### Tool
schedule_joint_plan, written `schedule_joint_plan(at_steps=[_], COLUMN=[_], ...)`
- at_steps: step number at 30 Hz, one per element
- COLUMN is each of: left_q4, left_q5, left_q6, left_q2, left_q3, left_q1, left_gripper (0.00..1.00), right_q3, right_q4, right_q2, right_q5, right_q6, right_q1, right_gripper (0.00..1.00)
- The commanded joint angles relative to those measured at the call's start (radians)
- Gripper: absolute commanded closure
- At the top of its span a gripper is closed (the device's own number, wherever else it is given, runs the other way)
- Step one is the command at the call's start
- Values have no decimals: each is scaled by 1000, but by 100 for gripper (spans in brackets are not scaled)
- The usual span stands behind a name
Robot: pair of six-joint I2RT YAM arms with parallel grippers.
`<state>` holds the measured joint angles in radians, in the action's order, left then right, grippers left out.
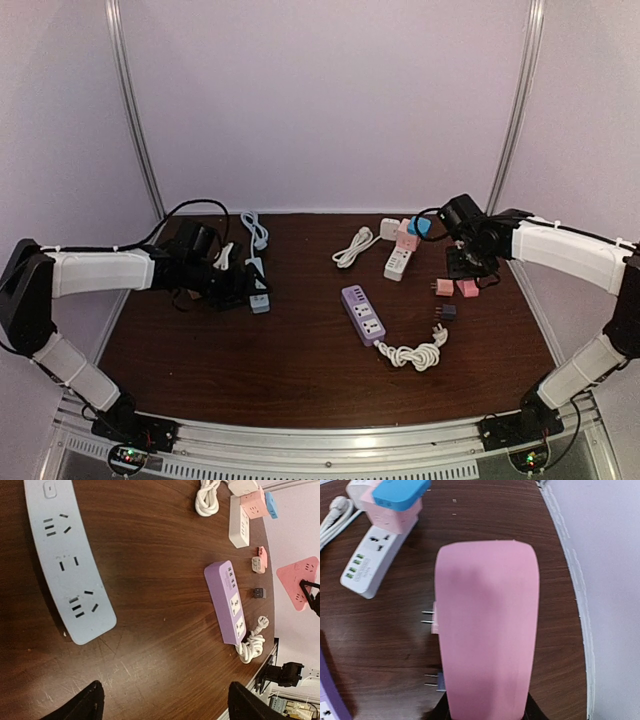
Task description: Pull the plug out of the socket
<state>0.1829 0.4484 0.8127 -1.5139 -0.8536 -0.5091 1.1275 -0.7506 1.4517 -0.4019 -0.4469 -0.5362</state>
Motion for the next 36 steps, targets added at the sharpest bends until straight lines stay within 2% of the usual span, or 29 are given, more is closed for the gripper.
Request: schedule_joint_plan(at_steps=[1,9,19,21,25,31,36], left_q4=[71,112,137,137,144,145,139], left_q5=[-23,-7,15,13,8,1,0], left_q6=[-92,-154,-195,-195,-197,-198,-196], left_q2=[47,97,154,167,182,175,158], left_q3=[-48,-79,-61,-54,-45,-42,-49], left_q1=[-31,-43,-43,-43,-43,-43,-43], left_gripper=[13,11,10,10,10,10,10], right_q3=[25,4,-14,-19,-38,-81,-108], right_q4=[-144,-251,-271,-241,-163,-43,25], right_q2=[27,119,320,347,369,331,310], right_q5=[-205,-241,-300,-278,-199,-63,30], right_q6=[-49,-132,-227,-221,-198,-171,-168], right_q1=[101,223,239,239,239,239,231], right_gripper=[100,100,97,93,77,64,49])
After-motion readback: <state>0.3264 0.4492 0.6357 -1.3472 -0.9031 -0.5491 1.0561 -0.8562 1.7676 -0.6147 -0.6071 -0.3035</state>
